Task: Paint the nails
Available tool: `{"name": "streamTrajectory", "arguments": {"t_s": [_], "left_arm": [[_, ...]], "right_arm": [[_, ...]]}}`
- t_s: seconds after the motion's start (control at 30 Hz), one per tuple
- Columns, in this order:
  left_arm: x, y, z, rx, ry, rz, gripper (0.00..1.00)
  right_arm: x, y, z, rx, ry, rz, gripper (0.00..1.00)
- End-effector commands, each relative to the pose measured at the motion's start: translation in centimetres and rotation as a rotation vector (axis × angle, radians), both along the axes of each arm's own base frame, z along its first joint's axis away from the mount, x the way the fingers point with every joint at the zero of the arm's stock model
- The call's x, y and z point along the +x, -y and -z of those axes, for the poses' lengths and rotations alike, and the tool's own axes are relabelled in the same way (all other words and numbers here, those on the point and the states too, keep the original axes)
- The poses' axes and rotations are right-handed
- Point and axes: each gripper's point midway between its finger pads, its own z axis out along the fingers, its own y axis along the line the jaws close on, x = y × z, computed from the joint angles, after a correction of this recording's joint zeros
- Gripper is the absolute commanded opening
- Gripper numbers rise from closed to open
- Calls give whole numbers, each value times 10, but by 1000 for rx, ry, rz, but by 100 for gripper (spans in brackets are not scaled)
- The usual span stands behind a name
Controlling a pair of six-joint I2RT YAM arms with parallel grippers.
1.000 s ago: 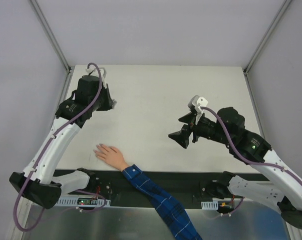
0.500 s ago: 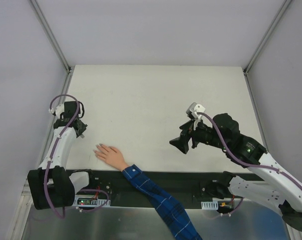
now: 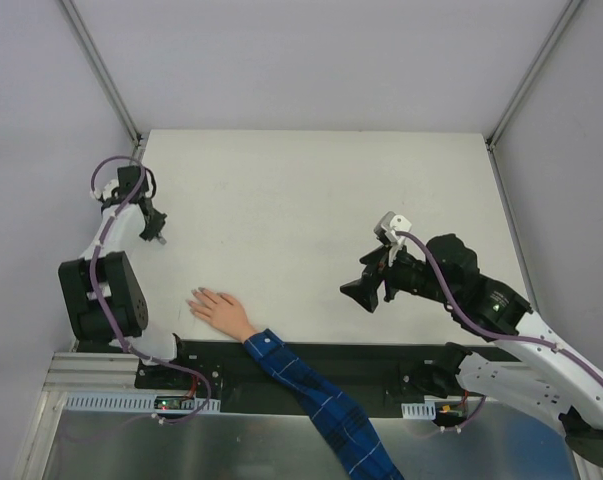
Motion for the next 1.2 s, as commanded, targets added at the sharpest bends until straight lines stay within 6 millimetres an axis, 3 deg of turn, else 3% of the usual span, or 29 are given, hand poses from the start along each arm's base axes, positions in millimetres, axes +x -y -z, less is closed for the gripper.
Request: {"name": "streamTrajectory", "arguments": {"t_s": [0.0,0.03,0.07,0.13,0.2,0.23,0.27,0.33,0.37,0.43,0.47,0.53,0.6,0.63,0.7,0.9,1.07,1.13,1.17], "left_arm": [[95,17,-14,-107,128,222,0],[116,16,-28,-86,161,275,0],[126,19,-15,-97,134,300,0],[151,32,-29,-89,177,412,0],[167,46,-21,-62,158,492,0],[175,43,-30,-7,152,516,0],[178,42,-21,15,120,522,0],[187,49,-24,57,96,561,0],[189,53,-12,49,65,583,0],[195,68,-15,65,41,647,0],[197,66,-6,88,4,652,0],[205,73,-9,142,-12,705,0],[206,76,2,163,-60,734,0],[212,91,-3,173,-47,777,0],[213,106,7,148,-64,818,0],[218,120,21,117,-85,850,0],[215,119,23,112,-103,848,0],[215,122,22,103,-102,861,9],[215,123,21,99,-98,869,18]], "right_arm": [[2,1,-18,54,39,15,84],[1,2,-19,55,41,18,84],[1,3,-20,56,43,19,84],[0,7,-22,51,46,29,84],[0,11,-22,47,48,45,84],[-1,13,-22,48,52,49,84],[-1,14,-21,48,53,52,84],[-1,16,-22,43,51,58,84],[-1,16,-22,40,48,58,84],[-1,16,-23,39,49,57,85],[-1,16,-23,37,49,57,84],[0,16,-23,39,51,60,85],[0,16,-25,42,52,62,85],[0,17,-26,43,53,64,84],[1,16,-27,45,53,64,84],[-1,18,-28,50,46,70,84],[-2,23,-25,48,49,85,84],[-2,23,-25,49,44,87,84],[-2,23,-25,50,43,87,85]]}}
